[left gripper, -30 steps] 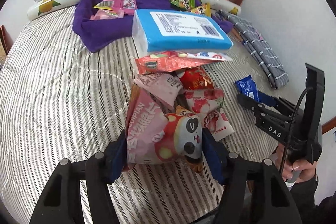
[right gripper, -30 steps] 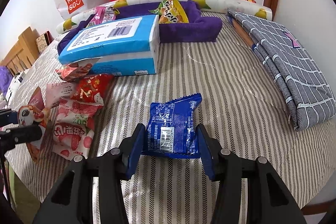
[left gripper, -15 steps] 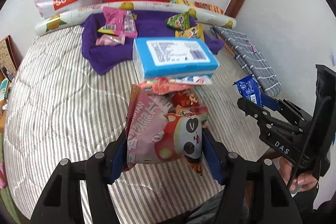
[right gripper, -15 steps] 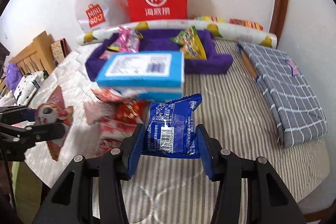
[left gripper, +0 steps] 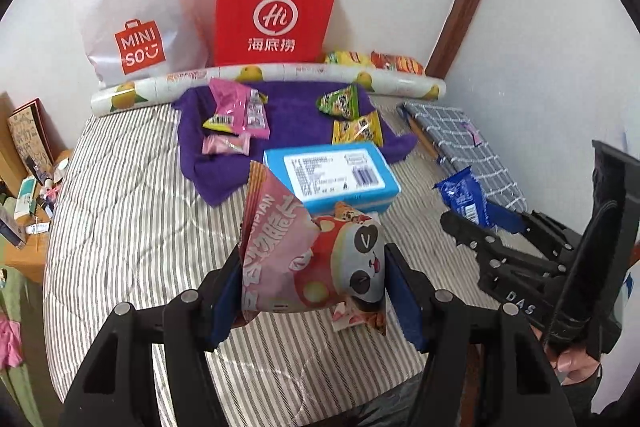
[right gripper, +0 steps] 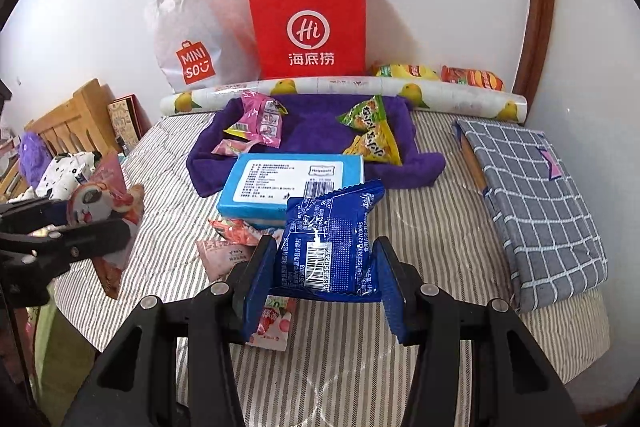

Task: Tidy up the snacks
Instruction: 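Carry the panda bag in the left tool and blue bag in the right tool over the towel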

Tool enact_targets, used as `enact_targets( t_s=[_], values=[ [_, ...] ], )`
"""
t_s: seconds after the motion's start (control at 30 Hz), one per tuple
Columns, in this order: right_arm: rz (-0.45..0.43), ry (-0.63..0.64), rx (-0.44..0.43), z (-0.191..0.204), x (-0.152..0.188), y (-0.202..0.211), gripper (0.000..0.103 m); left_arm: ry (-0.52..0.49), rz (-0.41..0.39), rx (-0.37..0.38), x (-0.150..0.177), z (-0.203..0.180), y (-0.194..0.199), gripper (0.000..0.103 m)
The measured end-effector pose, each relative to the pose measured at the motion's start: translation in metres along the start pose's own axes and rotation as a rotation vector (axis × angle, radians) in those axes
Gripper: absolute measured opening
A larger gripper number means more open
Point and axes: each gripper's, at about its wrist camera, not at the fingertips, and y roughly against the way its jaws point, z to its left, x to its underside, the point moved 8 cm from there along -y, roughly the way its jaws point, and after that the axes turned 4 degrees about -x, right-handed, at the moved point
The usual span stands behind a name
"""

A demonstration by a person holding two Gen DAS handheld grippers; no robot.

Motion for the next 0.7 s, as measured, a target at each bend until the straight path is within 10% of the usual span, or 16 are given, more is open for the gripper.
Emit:
enact_targets(
  t_s=[0.7],
  values=[
    [-0.014,0.037,0.008,-0.001,-0.068,-0.035,0.050,0.007,-0.014,-0.003,-0.060,0.019,-0.035,0.064]
  ],
)
